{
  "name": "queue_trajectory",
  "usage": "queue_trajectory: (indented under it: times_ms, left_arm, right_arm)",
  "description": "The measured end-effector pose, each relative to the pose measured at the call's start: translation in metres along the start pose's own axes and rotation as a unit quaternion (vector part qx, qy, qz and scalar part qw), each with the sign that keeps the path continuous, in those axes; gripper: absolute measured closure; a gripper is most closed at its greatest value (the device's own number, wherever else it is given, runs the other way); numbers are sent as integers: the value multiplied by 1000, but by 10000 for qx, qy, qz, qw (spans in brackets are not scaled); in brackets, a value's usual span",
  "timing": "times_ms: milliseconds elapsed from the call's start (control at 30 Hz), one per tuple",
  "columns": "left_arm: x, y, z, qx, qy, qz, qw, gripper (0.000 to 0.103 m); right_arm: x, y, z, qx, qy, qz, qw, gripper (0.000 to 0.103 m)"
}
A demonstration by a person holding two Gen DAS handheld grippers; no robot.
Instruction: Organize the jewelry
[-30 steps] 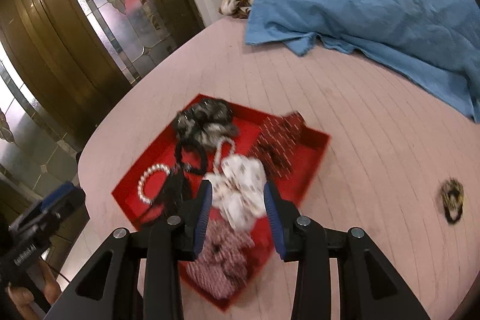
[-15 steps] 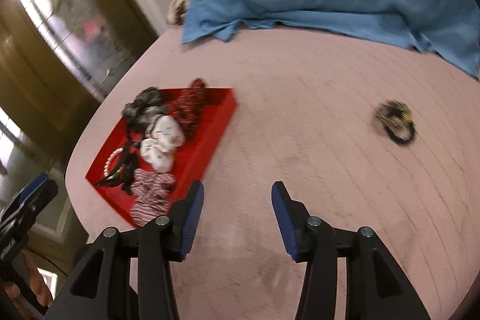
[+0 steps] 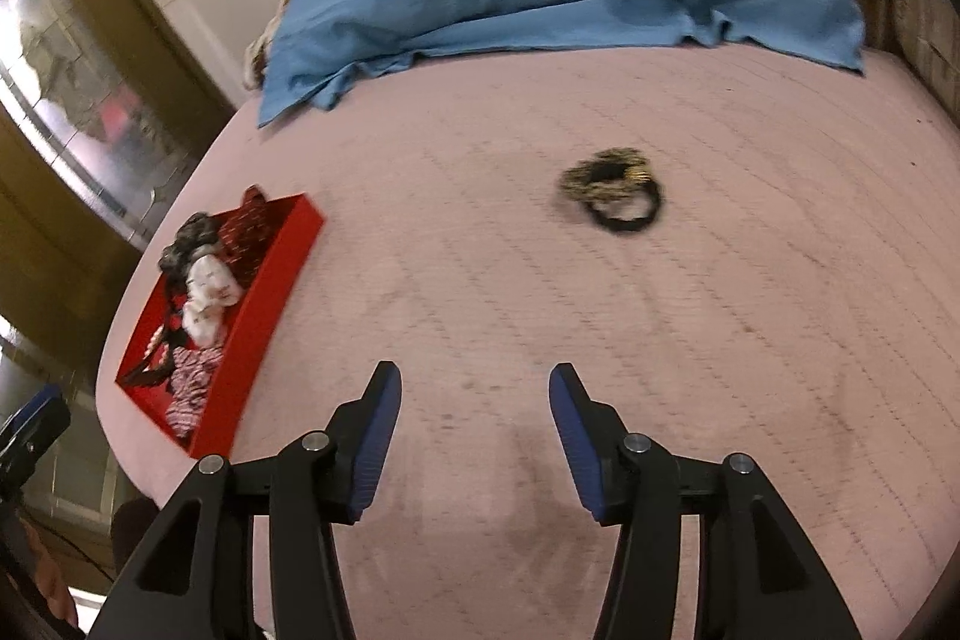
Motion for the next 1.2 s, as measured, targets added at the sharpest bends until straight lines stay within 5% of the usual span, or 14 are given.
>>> queue_trajectory:
  times_ms: [333,533,900,1033,1200]
  left_arm:
    - [20,8,-42,321,422,184,9984,29]
    - [42,10,-58,391,604,425,9965,29]
    - [72,12,-62,354,655,765,9943,29]
    - [74,12,-61,330,639,784,9943,29]
    - [73,14,-62,304,708,813,9937,29]
  right_arm:
    - [3,-25,-69,408,444,-108,9981,47]
    - [18,-66,-87,380,591,-163,9974,56]
    - [74,-126,-63,118,47,44,9999,62]
    - [92,-114,-49,54,-291,411,9987,60]
    - [81,-71,-23,-138,-1200,820,9893,60]
Point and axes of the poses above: each gripper's, at about its wrist camera, not at the fingertips, and x roughly the way its jaws point, z to its left, y to its underside, the point moved 8 cm from there along x, roughly the way its jaws point, and after that the axes turned 11 degrees about z, right-handed, at the moved point
